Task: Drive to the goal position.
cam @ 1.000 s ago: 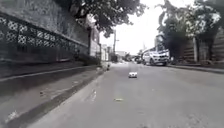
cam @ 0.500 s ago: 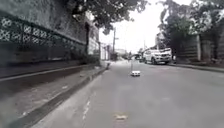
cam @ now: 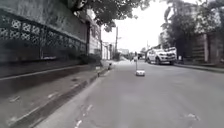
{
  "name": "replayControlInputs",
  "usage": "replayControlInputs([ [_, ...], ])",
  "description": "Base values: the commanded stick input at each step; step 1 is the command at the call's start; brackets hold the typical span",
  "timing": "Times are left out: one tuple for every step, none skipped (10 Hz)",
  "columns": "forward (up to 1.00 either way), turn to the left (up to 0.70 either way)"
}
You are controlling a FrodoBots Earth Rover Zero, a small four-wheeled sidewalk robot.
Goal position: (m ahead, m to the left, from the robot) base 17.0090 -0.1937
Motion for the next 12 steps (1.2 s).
replayControlInputs([
  [1.0,-0.24],
  [1.0,-0.2],
  [1.0,-0.17],
  [1.0,-0.13],
  [1.0,-0.09],
  [1.0,-0.06],
  [1.0,-0.02],
  [1.0,-0.13],
  [1.0,-0.37],
  [1.0,-0.12],
  [1.0,0.0],
  [1.0,0.0],
])
